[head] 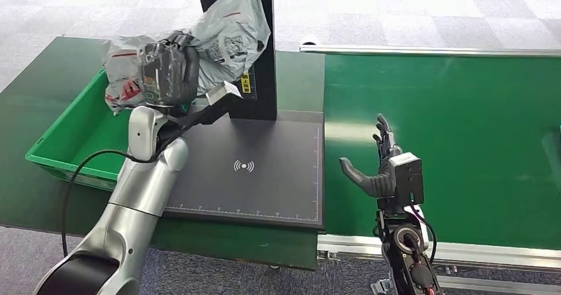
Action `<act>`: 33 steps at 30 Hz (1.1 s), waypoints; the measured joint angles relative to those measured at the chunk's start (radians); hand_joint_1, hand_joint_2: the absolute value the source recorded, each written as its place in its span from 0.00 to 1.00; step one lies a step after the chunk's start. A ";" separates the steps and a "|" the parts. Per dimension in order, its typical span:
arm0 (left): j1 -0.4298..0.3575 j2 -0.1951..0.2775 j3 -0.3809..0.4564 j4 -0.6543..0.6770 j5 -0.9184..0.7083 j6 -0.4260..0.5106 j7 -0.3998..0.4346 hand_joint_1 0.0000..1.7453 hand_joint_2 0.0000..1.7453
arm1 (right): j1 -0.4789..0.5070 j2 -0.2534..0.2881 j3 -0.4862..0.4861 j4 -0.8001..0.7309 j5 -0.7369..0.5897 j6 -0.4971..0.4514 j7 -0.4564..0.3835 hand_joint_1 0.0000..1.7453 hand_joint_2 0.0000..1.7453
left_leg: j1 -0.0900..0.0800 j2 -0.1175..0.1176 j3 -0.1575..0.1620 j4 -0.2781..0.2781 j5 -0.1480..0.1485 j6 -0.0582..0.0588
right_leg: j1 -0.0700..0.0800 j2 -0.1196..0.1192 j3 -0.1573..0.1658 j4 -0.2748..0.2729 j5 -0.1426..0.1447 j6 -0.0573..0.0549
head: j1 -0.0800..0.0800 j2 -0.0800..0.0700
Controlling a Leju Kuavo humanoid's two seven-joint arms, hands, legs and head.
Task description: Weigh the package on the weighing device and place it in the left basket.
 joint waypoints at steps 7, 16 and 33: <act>-0.103 0.120 0.094 0.118 -0.054 0.000 0.083 1.00 1.00 | 0.044 -0.010 -0.017 -0.048 0.013 -0.006 0.006 0.00 1.00 | 0.000 0.002 0.000 0.000 0.001 0.000 | 0.000 0.001 0.000 0.000 0.001 -0.001 | 0.000 0.000; -0.194 0.248 0.137 0.428 -0.180 -0.071 0.304 1.00 1.00 | 0.064 -0.015 -0.018 -0.091 0.024 0.010 0.031 0.00 1.00 | 0.000 0.006 0.000 0.000 0.001 0.000 | 0.000 0.004 -0.001 0.000 0.001 -0.001 | 0.000 0.000; -0.195 0.379 0.218 0.636 -0.179 -0.049 0.324 0.00 1.00 | 0.033 -0.017 0.003 -0.062 0.025 0.050 0.031 0.00 1.00 | 0.000 0.003 -0.001 0.000 0.001 0.000 | 0.000 0.002 -0.002 0.001 0.001 -0.001 | 0.000 0.000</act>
